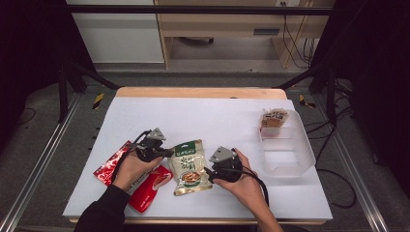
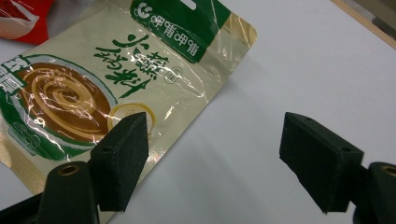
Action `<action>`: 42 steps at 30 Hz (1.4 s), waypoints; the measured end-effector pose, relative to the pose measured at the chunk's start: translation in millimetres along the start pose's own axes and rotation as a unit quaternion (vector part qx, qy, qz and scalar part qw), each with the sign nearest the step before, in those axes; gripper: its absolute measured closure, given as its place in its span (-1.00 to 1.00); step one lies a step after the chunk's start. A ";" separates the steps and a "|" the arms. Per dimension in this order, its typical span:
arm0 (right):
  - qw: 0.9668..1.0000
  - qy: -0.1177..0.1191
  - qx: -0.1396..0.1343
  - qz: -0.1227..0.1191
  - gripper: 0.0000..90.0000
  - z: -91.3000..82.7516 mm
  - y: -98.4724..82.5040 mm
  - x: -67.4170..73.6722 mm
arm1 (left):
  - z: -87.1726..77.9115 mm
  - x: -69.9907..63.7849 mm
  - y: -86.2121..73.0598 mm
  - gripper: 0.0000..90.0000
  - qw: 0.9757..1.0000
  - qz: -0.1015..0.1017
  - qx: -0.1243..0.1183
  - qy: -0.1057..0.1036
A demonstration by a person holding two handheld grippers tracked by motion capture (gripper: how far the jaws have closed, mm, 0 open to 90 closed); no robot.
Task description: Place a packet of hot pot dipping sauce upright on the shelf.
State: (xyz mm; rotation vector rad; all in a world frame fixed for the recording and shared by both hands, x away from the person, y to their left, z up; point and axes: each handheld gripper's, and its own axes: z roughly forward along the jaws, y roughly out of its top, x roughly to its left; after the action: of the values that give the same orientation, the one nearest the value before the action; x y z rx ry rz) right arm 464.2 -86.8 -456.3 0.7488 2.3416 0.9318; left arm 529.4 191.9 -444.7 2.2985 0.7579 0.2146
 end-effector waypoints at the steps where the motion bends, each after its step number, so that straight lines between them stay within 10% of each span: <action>1: 1.000 0.000 0.000 -0.001 -0.46 -0.1 0.0 -0.1 | -1.1 -0.3 0.6 1.00 1.000 0.001 0.000 -0.001; 22: 1.000 -0.004 -0.020 0.004 -0.44 -20.7 13.9 -9.2 | -46.4 -20.1 26.0 1.00 0.997 0.043 -0.068 -0.001; 42: 0.996 -0.001 0.035 -0.082 -0.58 -62.6 64.4 -32.5 | -74.6 -49.4 45.5 1.00 0.990 0.103 -0.096 -0.006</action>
State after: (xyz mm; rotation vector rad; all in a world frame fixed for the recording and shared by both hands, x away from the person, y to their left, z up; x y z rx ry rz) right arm 467.9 -96.6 -361.3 0.5727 2.4033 0.7821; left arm 483.9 179.3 -356.1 2.1899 0.4700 0.3509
